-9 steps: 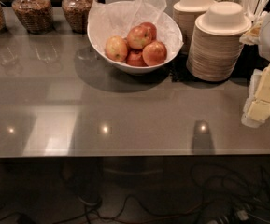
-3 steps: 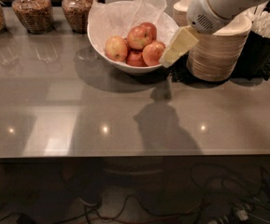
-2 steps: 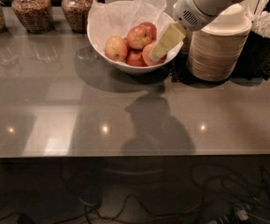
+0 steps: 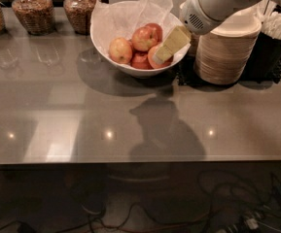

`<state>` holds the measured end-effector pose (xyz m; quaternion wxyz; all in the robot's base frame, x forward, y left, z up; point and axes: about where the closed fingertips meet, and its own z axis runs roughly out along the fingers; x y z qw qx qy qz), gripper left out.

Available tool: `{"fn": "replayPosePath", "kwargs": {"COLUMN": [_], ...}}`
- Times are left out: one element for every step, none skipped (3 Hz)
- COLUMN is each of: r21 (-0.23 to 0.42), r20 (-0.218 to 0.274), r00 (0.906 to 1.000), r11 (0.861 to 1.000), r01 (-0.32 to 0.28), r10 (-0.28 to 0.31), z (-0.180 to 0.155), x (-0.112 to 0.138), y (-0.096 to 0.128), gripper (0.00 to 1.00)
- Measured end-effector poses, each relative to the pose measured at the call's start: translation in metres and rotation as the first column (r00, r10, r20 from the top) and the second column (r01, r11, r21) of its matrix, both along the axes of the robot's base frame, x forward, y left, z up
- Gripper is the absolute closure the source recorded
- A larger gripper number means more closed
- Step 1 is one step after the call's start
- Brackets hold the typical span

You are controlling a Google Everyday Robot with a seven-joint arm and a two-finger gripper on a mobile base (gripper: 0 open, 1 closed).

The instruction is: Pick apple from white bowl

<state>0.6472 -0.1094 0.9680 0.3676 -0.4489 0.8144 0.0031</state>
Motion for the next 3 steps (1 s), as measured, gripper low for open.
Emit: {"fn": "replayPosePath", "kwargs": {"r21": [0.073, 0.137, 0.176], "r20": [0.017, 0.026, 0.017], "r00": [0.9990, 0.9972, 0.9968], "r11": [0.997, 0.988, 0.982], "r01": [0.041, 0.066, 0.074], "r10": [-0.042, -0.070, -0.078], "z": [-0.006, -0.011, -0.017], "x": [0.008, 0.019, 0.026], "y": [0.000, 0.003, 0.009], "gripper": [0.00, 0.00, 0.06]}}
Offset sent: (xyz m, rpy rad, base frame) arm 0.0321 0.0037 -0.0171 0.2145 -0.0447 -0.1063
